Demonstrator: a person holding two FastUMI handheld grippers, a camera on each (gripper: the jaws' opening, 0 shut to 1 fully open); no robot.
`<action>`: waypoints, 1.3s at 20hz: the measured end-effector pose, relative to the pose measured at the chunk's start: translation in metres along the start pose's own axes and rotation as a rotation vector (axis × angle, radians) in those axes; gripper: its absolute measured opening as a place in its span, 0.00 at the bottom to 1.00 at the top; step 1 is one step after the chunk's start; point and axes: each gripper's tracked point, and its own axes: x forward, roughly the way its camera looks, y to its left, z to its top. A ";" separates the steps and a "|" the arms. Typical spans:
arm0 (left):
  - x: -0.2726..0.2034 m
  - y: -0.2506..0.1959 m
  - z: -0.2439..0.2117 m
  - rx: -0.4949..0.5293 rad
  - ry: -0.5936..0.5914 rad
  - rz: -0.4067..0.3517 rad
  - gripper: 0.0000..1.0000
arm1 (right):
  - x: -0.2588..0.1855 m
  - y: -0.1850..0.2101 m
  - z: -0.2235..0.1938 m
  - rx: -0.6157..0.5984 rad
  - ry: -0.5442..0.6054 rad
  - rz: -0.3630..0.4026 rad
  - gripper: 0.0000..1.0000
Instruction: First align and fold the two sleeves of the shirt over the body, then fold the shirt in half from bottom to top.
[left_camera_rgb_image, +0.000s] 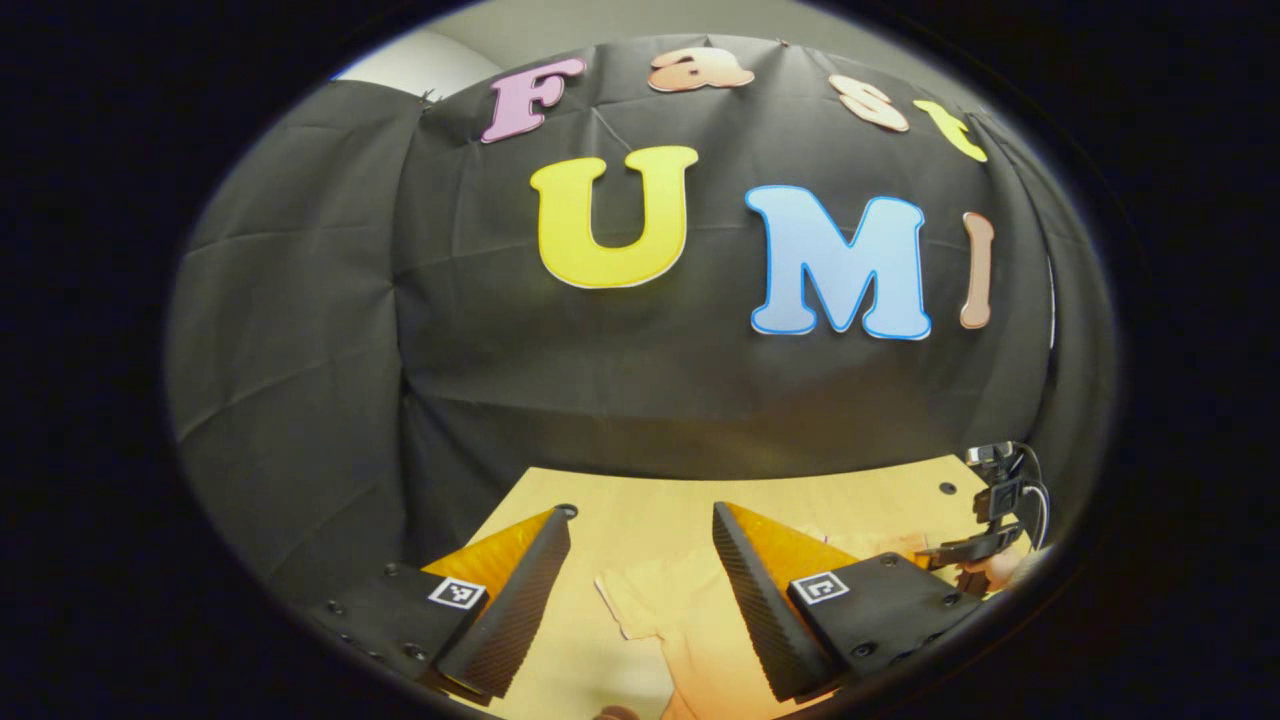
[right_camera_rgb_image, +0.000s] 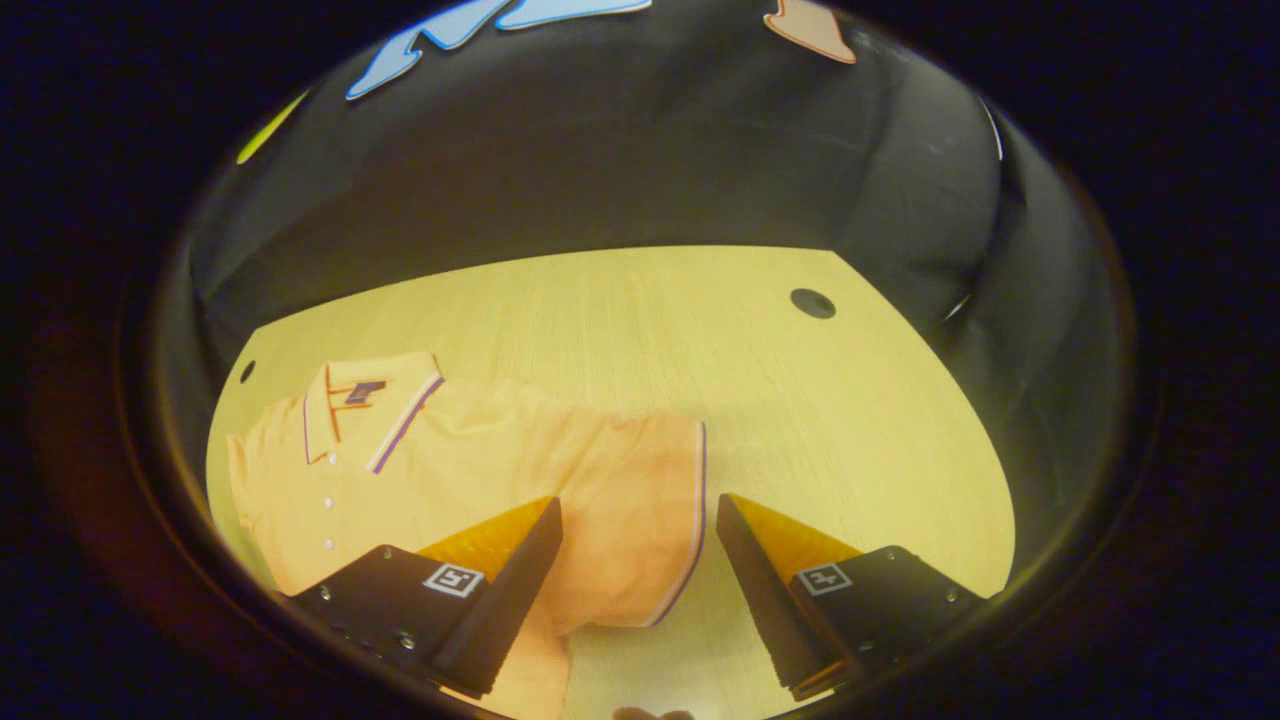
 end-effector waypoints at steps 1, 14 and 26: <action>0.001 -0.002 0.000 -0.003 0.003 -0.001 0.94 | 0.005 0.000 -0.003 0.003 0.016 -0.002 0.98; 0.013 -0.002 -0.011 -0.010 0.034 0.002 0.94 | 0.019 0.016 -0.009 0.023 0.050 0.053 0.09; 0.014 0.010 -0.022 -0.030 0.050 0.020 0.95 | -0.030 0.135 0.045 -0.208 -0.116 0.253 0.10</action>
